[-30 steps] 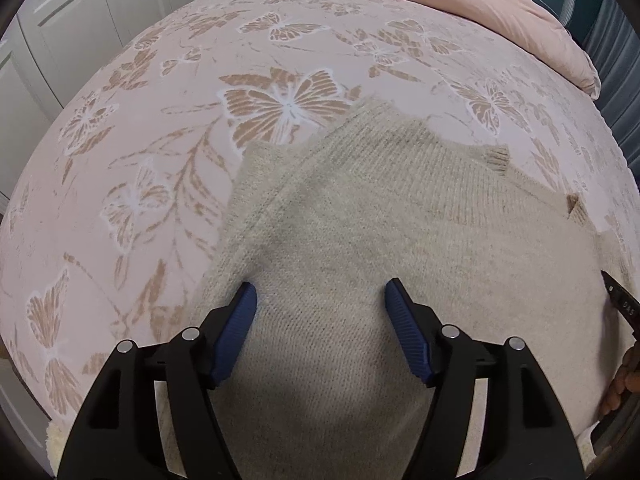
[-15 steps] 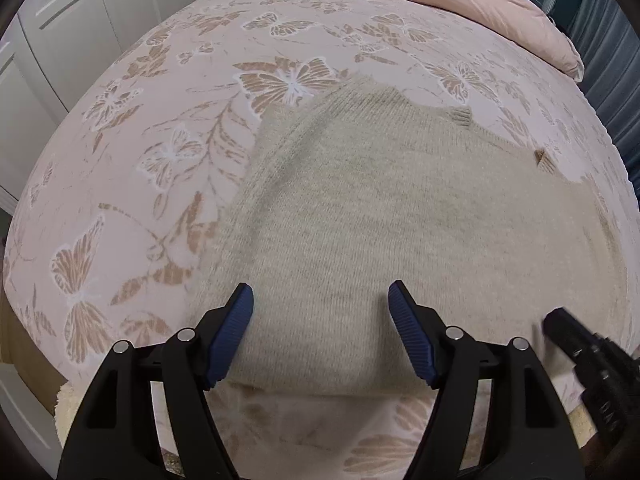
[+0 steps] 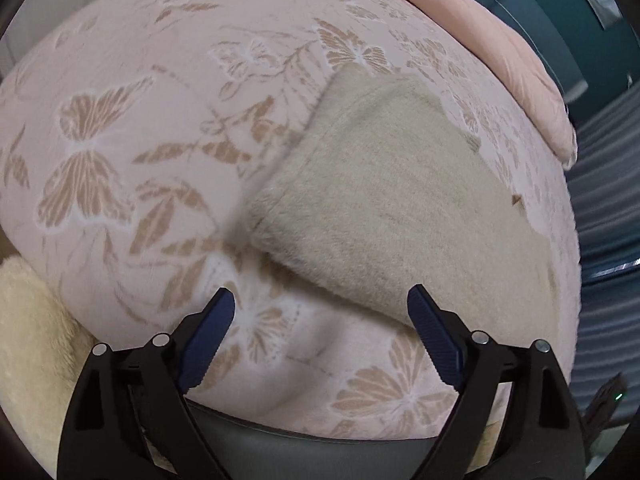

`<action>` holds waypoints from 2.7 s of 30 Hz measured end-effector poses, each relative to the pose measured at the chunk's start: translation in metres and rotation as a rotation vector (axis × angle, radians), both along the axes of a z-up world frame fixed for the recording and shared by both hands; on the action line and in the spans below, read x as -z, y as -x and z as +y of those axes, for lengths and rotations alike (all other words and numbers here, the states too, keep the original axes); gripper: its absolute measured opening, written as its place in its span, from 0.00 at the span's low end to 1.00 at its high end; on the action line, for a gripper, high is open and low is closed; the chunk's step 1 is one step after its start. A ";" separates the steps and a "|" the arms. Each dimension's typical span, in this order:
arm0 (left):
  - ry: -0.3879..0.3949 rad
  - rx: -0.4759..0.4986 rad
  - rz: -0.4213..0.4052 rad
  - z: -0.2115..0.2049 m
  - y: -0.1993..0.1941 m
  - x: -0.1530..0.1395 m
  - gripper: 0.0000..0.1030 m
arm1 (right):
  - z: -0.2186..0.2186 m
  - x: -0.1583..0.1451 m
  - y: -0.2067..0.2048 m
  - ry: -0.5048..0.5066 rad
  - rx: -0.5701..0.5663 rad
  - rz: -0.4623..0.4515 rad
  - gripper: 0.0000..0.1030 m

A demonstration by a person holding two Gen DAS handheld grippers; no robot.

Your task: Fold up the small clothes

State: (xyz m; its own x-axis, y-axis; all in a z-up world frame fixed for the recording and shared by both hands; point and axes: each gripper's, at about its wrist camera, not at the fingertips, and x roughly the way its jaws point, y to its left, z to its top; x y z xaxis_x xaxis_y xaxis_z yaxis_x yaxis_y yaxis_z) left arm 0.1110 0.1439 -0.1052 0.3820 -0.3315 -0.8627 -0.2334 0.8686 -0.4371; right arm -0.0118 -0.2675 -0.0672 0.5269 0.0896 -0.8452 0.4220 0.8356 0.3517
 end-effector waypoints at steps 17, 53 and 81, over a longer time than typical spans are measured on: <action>0.206 -0.124 0.000 0.011 -0.039 -0.038 0.12 | -0.091 -0.029 -0.046 -0.407 0.169 -0.219 0.14; 0.069 -0.091 0.078 -0.006 0.016 0.018 0.43 | 0.114 0.040 -0.134 0.060 -0.396 0.087 0.00; -0.192 0.788 -0.381 -0.326 0.122 -0.073 0.77 | -0.132 -0.014 0.058 -0.356 0.094 -0.215 0.67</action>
State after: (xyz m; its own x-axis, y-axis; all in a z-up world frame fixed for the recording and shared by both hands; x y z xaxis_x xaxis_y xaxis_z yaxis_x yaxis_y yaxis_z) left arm -0.0111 -0.1820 -0.0323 0.3766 -0.4816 -0.7913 0.5933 0.7814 -0.1933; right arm -0.0701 -0.3999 -0.0529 0.7078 0.2995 -0.6398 0.3759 0.6072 0.7001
